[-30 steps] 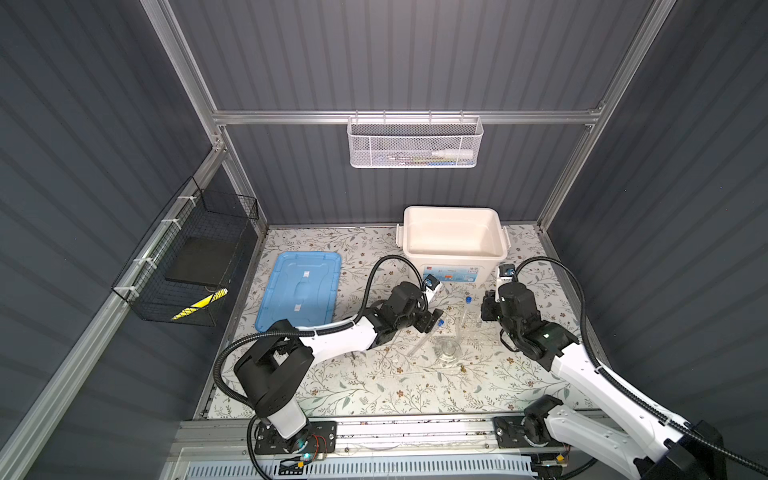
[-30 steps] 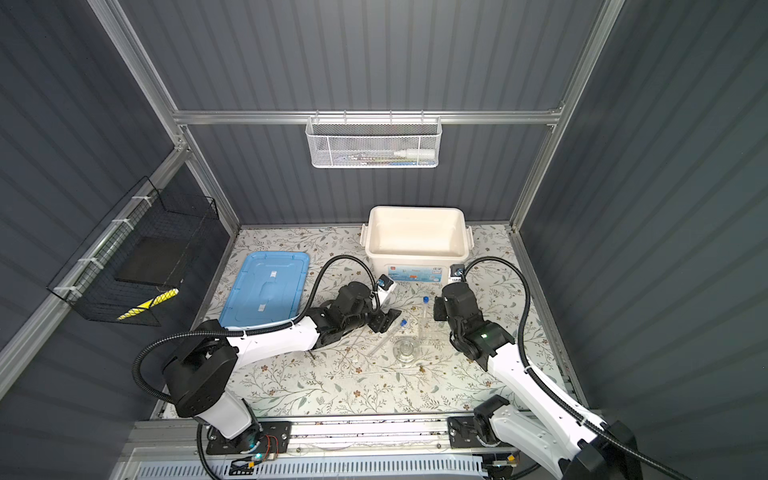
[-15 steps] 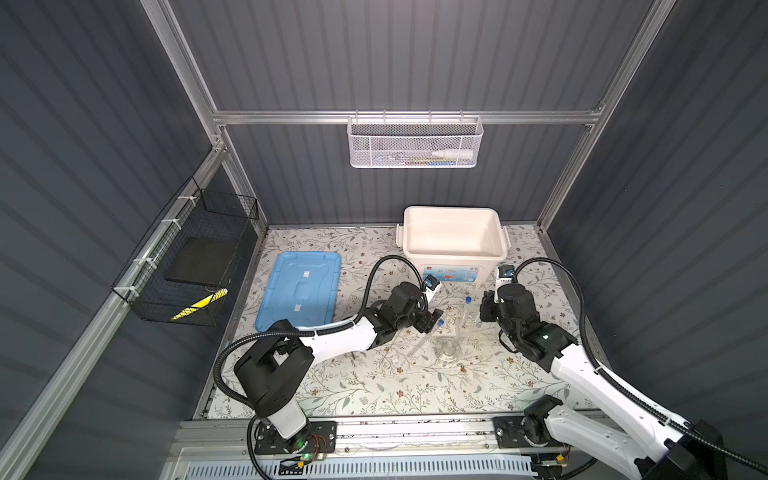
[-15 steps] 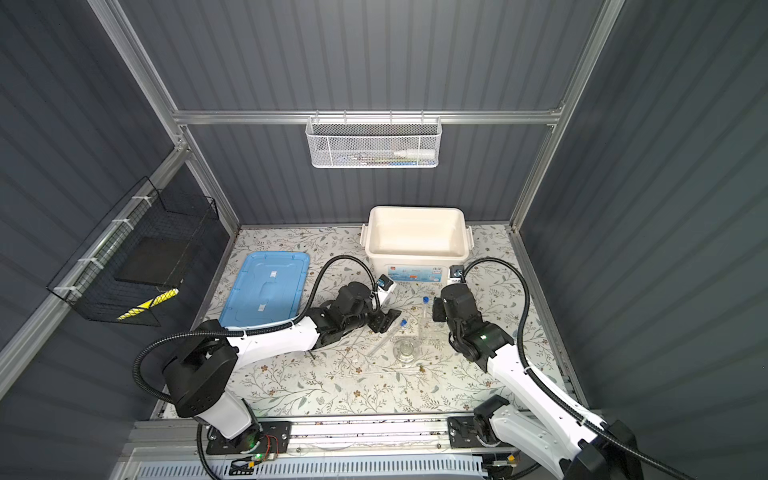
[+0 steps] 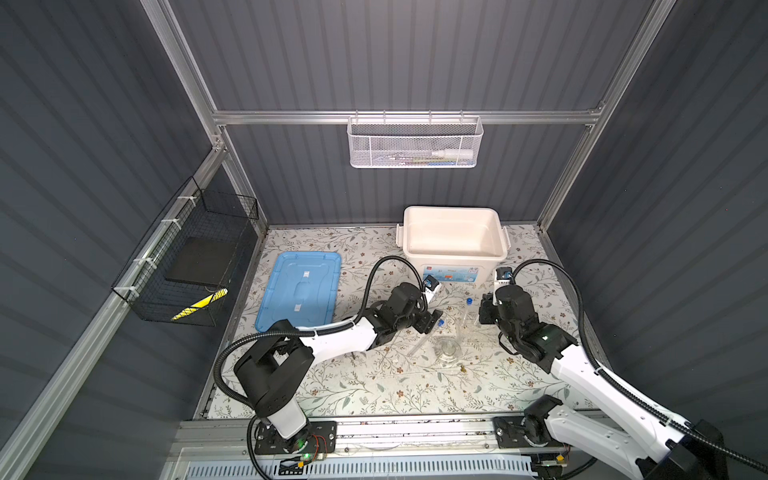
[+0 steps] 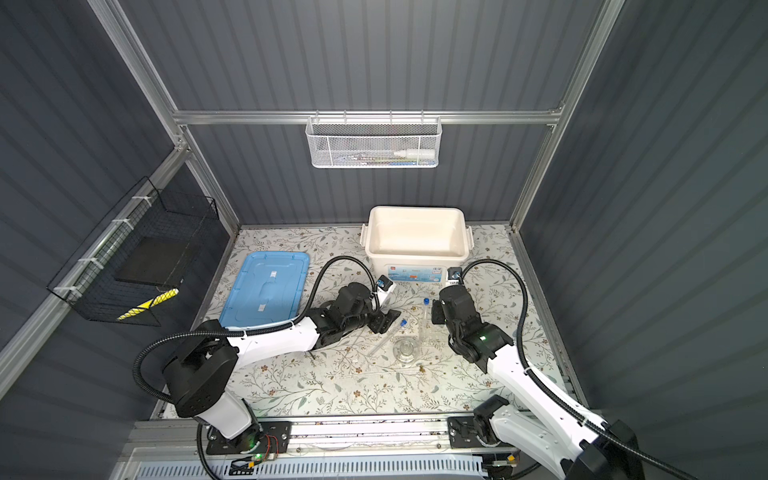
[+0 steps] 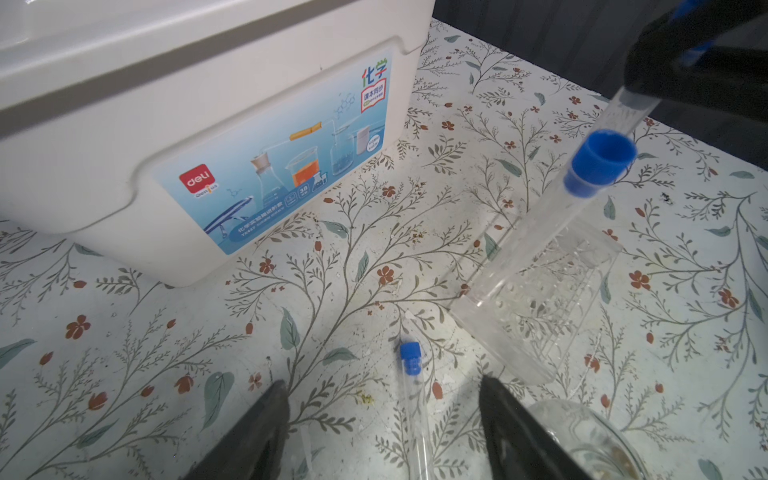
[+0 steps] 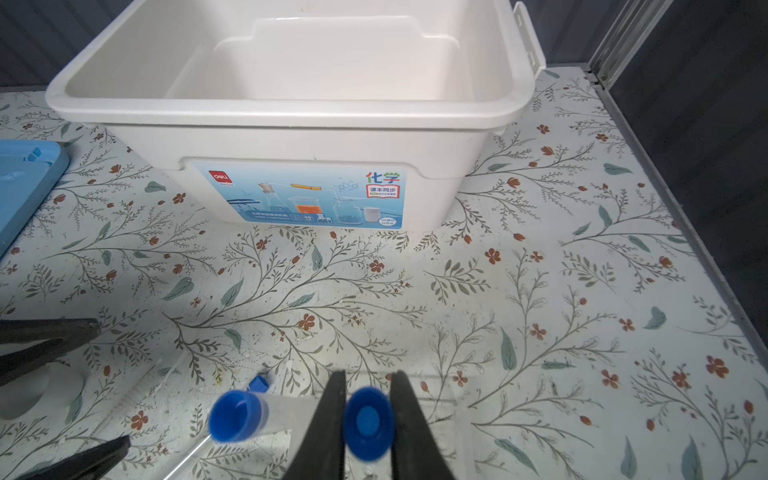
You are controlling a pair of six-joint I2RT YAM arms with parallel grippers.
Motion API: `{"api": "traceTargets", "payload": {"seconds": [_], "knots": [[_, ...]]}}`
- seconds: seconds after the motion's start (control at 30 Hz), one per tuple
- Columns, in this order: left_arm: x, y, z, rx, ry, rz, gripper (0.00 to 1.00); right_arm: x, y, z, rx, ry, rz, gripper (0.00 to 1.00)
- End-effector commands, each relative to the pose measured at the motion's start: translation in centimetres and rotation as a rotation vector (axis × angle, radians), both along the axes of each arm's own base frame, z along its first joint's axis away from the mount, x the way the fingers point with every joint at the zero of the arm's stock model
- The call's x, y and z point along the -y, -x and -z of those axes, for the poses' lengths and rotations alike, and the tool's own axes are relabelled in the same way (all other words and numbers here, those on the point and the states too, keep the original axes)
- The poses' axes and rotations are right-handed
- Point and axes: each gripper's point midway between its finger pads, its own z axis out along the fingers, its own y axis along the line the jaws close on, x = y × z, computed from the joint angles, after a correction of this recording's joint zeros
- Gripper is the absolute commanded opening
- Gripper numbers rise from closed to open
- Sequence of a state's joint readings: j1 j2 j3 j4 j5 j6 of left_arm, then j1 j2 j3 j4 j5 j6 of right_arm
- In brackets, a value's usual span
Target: Organize the chemistry lab equipment
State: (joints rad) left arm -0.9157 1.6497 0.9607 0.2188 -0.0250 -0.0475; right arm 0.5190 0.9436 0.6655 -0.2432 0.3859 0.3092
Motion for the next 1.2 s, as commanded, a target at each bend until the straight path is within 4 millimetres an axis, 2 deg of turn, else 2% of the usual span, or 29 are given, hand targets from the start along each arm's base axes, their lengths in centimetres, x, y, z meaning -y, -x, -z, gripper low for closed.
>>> {"api": "traceTargets", "payload": {"seconds": [0.0, 1.17], "knots": [[0.3, 0.5, 0.9, -0.027, -0.003, 0.012, 0.74, 0.2, 0.1, 0.6, -0.02, 0.019, 0.007, 0.16], [0.2, 0.6, 1.4, -0.04, -0.007, 0.009, 0.74, -0.6, 0.0, 2.1, -0.037, 0.022, -0.014, 0.19]]}}
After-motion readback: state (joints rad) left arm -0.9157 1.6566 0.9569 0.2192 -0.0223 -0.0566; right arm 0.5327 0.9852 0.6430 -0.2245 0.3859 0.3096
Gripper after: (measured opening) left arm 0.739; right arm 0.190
